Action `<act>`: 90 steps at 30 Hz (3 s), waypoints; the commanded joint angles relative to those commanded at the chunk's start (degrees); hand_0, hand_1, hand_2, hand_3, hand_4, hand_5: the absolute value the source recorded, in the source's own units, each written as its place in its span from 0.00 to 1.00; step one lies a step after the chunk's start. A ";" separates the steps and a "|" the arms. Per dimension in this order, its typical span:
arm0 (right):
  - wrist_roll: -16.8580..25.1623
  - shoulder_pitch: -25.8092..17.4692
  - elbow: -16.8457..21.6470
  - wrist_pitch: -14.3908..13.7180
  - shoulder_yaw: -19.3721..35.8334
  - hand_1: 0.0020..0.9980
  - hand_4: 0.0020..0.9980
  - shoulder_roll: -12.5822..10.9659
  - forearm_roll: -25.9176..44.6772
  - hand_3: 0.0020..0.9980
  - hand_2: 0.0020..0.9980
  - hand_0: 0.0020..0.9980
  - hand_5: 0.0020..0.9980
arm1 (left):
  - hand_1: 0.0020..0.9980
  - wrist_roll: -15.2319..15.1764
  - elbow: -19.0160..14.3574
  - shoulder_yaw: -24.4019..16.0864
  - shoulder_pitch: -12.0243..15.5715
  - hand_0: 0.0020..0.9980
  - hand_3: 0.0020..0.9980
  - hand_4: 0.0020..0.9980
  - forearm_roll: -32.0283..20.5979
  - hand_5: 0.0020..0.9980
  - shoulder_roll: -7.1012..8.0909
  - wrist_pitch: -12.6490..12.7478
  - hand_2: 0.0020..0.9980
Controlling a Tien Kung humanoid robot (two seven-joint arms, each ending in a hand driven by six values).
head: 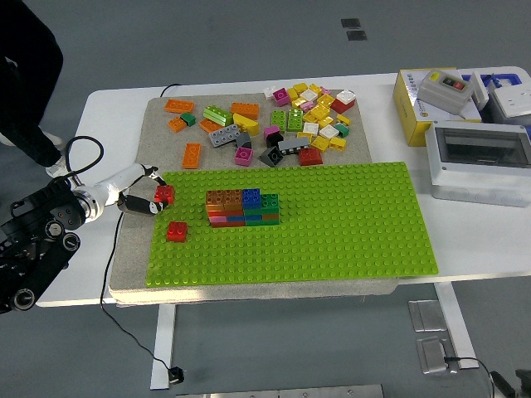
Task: Pick up the brick,pile it on top of brick,press brick,pick up the brick,pile it on top of brick,press brick
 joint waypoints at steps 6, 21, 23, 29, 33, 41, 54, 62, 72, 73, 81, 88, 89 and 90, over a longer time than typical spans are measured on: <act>0.12 -0.16 0.00 -0.31 0.93 0.67 0.60 -0.34 -0.65 0.76 0.68 0.73 0.99 | 0.98 3.70 -7.03 -4.02 0.57 0.97 0.56 0.56 -1.79 0.19 3.25 -3.52 1.00; 0.20 -0.30 0.00 -0.70 2.26 0.67 0.60 -0.69 -2.32 0.75 0.67 0.73 0.99 | 0.99 6.68 -17.21 -3.77 0.28 0.98 0.57 0.56 -2.64 0.21 -2.97 -4.87 1.00; 0.20 -0.25 0.00 -0.72 2.15 0.67 0.60 -0.68 -2.28 0.75 0.67 0.73 0.99 | 0.99 6.68 -15.69 -1.60 -0.75 0.98 0.57 0.56 -2.05 0.21 -4.37 -4.66 1.00; 0.23 -0.13 0.00 -0.80 1.41 0.67 0.60 -0.63 -1.77 0.75 0.67 0.73 0.99 | 0.99 6.15 -11.76 2.82 -3.03 0.98 0.57 0.56 -0.45 0.22 -7.06 -3.59 1.00; 0.26 -0.14 0.00 -0.82 1.12 0.67 0.60 -0.60 -1.57 0.75 0.67 0.73 0.99 | 0.99 5.92 -11.04 3.62 -3.69 0.98 0.57 0.56 0.30 0.22 -7.71 -3.12 1.00; 0.30 -0.25 0.00 -0.84 0.93 0.67 0.60 -0.52 -1.42 0.75 0.67 0.73 0.99 | 0.99 5.89 -11.09 4.25 -3.83 0.98 0.57 0.57 0.58 0.23 -7.91 -2.97 1.00; 0.52 -0.42 0.00 -0.98 1.35 0.67 0.60 -0.56 -1.73 0.75 0.67 0.73 0.99 | 0.99 8.69 -13.32 3.66 -2.99 0.98 0.57 0.57 1.10 0.23 -7.45 -4.69 1.00; 0.60 -0.46 0.00 -1.08 1.37 0.67 0.60 -0.58 -1.70 0.75 0.66 0.73 0.99 | 0.99 10.67 -14.41 3.32 -2.81 0.98 0.57 0.58 1.40 0.25 -7.43 -5.26 1.00; 0.60 -0.53 0.00 -1.08 1.34 0.67 0.60 -0.56 -1.69 0.75 0.66 0.73 0.99 | 0.99 12.26 -15.45 3.44 -2.66 0.98 0.55 0.66 1.41 0.39 -7.59 -5.17 0.99; 0.61 -0.53 0.00 -1.08 1.33 0.67 0.60 -0.56 -1.67 0.75 0.66 0.73 0.99 | 0.99 12.34 -15.52 3.47 -2.65 0.98 0.55 0.66 1.43 0.39 -7.61 -5.17 0.99; 0.62 -0.51 0.00 -1.06 1.18 0.67 0.60 -0.57 -1.49 0.75 0.66 0.73 0.99 | 0.99 12.28 -15.48 3.83 -2.49 0.98 0.56 0.66 1.26 0.38 -7.60 -5.21 0.99; 0.70 -0.53 0.00 -0.99 0.74 0.67 0.60 -0.59 -0.94 0.75 0.66 0.73 0.99 | 0.99 9.95 -14.61 4.35 -2.47 0.98 0.57 0.67 1.99 0.35 -7.53 -3.99 1.00; 0.72 -0.53 0.00 -0.98 0.66 0.67 0.60 -0.60 -0.87 0.75 0.66 0.73 0.99 | 0.99 9.48 -14.47 4.43 -2.44 0.98 0.57 0.67 2.15 0.35 -7.52 -3.71 1.00; 0.73 -0.54 0.00 -0.98 0.62 0.67 0.60 -0.60 -0.83 0.75 0.66 0.73 0.99 | 0.99 9.15 -14.39 4.50 -2.43 0.98 0.57 0.67 2.25 0.35 -7.51 -3.49 1.00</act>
